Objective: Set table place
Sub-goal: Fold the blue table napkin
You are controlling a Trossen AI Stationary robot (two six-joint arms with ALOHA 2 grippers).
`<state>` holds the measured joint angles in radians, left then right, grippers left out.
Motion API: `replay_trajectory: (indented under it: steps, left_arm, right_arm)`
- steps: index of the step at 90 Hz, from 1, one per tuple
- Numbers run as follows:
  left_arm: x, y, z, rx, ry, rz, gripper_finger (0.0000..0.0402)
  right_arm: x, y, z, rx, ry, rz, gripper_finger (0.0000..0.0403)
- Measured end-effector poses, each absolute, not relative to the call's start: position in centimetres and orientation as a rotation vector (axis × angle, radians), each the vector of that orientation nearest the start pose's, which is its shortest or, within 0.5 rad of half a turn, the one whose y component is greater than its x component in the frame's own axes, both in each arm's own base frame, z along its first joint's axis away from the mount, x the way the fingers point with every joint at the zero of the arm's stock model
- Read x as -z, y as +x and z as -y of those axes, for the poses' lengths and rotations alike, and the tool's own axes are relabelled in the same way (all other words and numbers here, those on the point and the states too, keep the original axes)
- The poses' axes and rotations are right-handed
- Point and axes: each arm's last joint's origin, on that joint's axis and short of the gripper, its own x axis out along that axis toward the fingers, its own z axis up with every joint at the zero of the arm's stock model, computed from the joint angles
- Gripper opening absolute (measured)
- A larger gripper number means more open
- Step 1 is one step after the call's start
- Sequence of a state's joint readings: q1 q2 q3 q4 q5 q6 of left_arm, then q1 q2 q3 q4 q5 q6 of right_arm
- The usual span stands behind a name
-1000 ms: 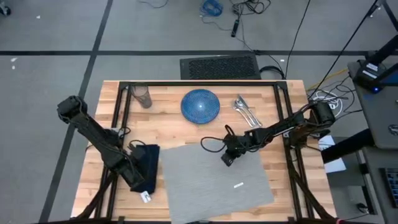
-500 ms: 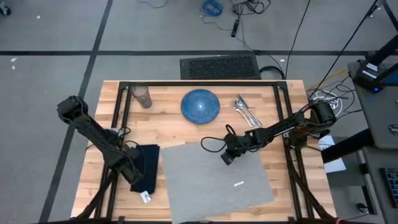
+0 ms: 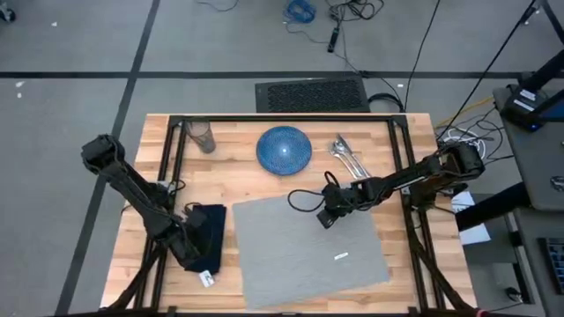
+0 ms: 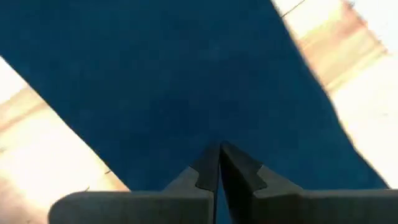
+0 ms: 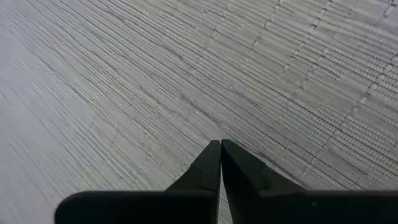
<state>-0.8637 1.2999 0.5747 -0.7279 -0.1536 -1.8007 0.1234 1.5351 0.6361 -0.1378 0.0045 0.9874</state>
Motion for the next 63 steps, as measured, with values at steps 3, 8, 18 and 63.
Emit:
replay_trajectory:
  steps: [3,8,18,63]
  left_arm:
    - [-14.2,12.2,13.6,-0.667,-0.775,-1.275,0.0]
    - [-14.0,12.2,13.7,-0.667,-0.778,-1.29,0.0]
    - [-13.7,11.9,13.5,-0.675,-0.769,-1.326,0.0]
    - [-13.7,10.6,12.7,-0.836,-0.76,-1.495,0.0]
  right_arm:
    - [-13.0,25.7,-3.2,0.408,0.829,-0.994,0.0]
    - [-13.0,25.7,-3.2,0.407,0.831,-0.994,0.0]
    - [-13.0,25.7,-3.2,0.407,0.833,-0.994,0.0]
    - [-13.1,25.8,-3.2,0.412,0.851,-0.988,0.0]
